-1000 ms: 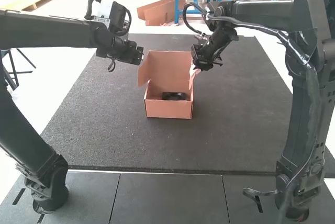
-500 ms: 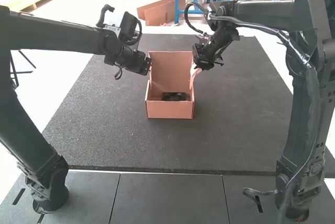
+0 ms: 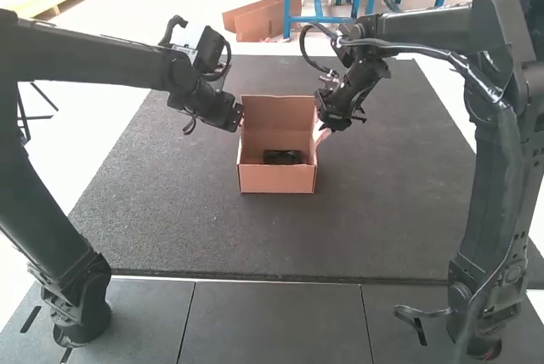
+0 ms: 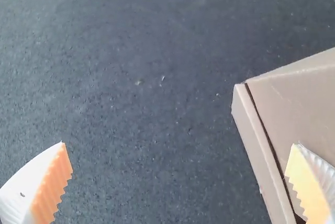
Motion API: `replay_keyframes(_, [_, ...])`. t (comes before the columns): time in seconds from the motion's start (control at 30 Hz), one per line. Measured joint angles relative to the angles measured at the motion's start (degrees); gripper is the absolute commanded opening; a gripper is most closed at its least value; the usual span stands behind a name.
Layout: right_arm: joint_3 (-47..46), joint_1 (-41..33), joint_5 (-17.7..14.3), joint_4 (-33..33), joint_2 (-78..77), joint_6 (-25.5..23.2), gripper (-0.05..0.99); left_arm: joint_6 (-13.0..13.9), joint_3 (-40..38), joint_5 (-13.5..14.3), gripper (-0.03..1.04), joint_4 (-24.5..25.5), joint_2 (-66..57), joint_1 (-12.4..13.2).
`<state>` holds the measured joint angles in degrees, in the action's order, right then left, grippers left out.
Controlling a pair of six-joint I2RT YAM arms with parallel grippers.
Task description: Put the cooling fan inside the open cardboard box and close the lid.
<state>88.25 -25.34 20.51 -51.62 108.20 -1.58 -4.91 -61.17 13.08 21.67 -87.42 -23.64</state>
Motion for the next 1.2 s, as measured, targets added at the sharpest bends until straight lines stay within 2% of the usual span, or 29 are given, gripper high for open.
replay_keyframes(0.43, [-2.40,-0.44,-2.75,-0.35,0.00,1.49,0.01,0.35,4.61,-0.66,0.97,4.55,5.44,-0.26])
replay_keyframes(1.07, [-2.40,-0.48,-2.25,0.07,-1.57,1.44,-0.01,0.90,5.60,-0.61,0.97,5.62,8.24,-0.26])
replay_keyframes(1.2, [-2.40,-0.48,-2.25,0.07,-1.57,1.46,-0.01,1.29,5.57,0.57,0.97,5.46,8.24,-0.26])
